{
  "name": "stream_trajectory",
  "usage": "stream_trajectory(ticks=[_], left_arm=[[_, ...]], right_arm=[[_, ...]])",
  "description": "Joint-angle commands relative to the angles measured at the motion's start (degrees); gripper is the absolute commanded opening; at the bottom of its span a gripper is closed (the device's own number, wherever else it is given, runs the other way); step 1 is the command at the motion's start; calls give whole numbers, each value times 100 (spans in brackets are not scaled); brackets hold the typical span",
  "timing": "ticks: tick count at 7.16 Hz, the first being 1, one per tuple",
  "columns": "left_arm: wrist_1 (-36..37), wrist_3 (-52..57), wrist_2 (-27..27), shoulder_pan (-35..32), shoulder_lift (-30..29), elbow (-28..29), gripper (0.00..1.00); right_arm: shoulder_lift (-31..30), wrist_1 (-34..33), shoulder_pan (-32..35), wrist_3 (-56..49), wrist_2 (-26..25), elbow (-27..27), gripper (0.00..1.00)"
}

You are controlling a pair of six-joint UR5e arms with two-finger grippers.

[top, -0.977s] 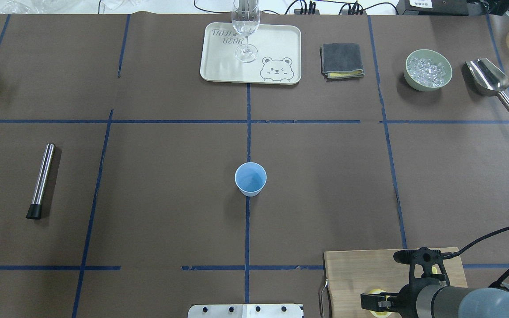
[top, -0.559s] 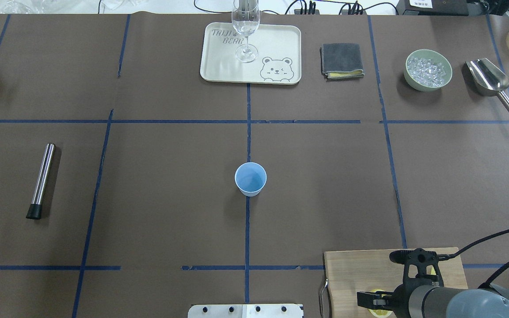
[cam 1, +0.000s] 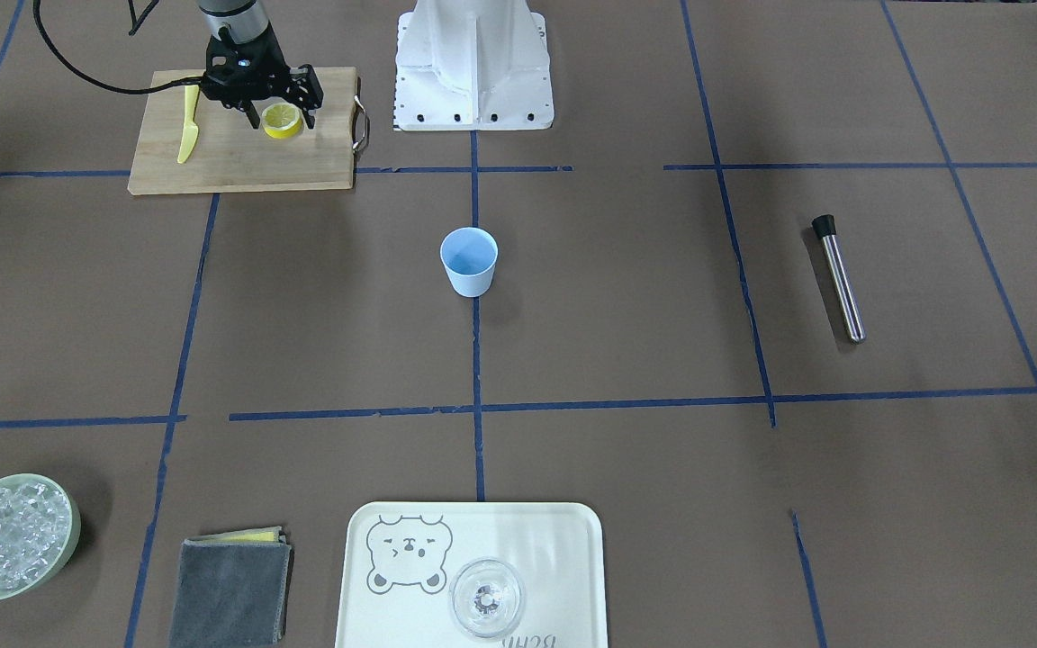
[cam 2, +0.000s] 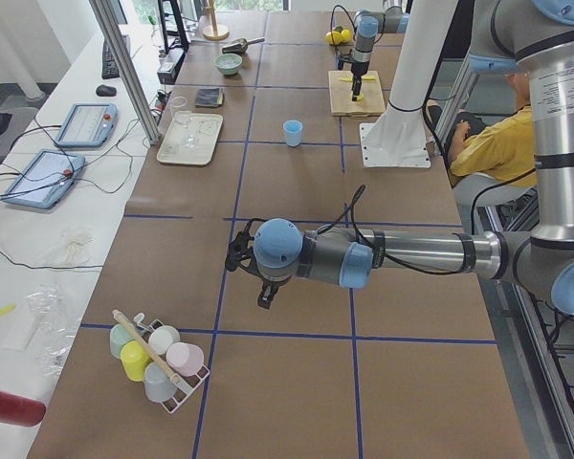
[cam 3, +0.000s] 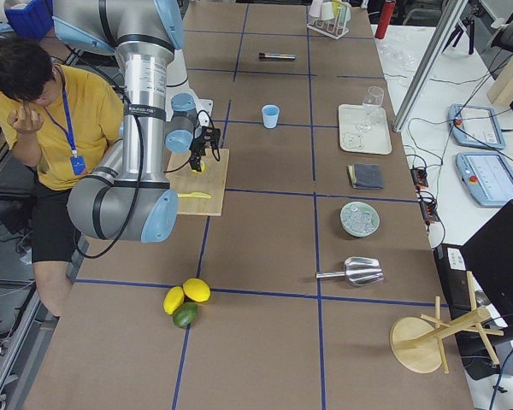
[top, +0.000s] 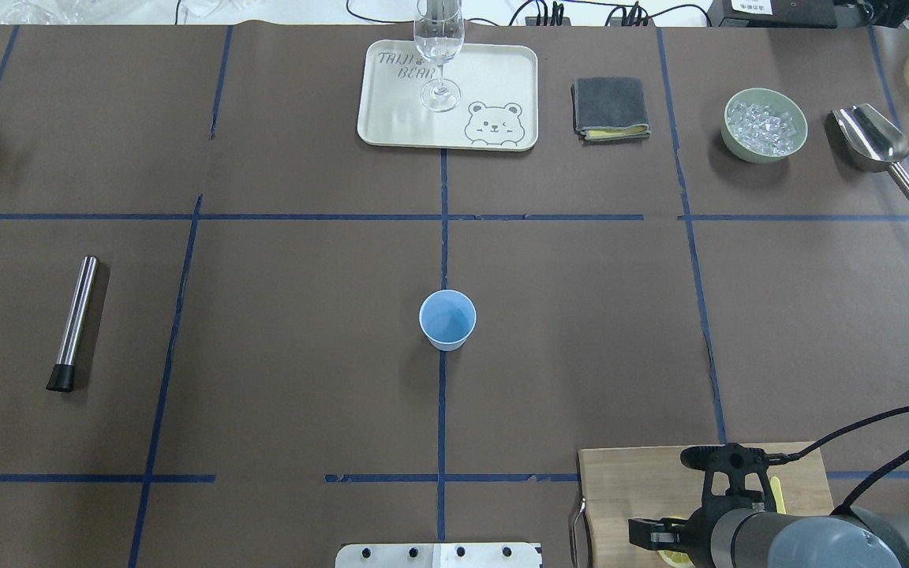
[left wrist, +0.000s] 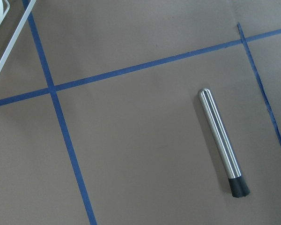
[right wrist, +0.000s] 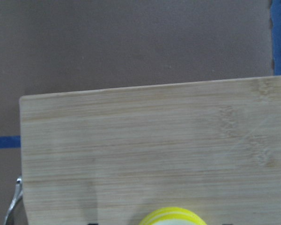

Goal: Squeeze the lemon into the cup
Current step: 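Close the right gripper on a yellow lemon slice and lift it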

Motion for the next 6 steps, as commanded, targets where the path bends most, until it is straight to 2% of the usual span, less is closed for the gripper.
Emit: stream_trajectory(ticks=[1,5,6], left_arm=[[0,1,0,4,2,33,100],[0,1,-9,-5,2,42,100],[0,1,-9,-5,2,42,100]], right_arm=[[3,-17,-13,44,5,5,85],[-32,-43,-128,106,14,14,85],[-32,-44,-119,106,6,14,81]])
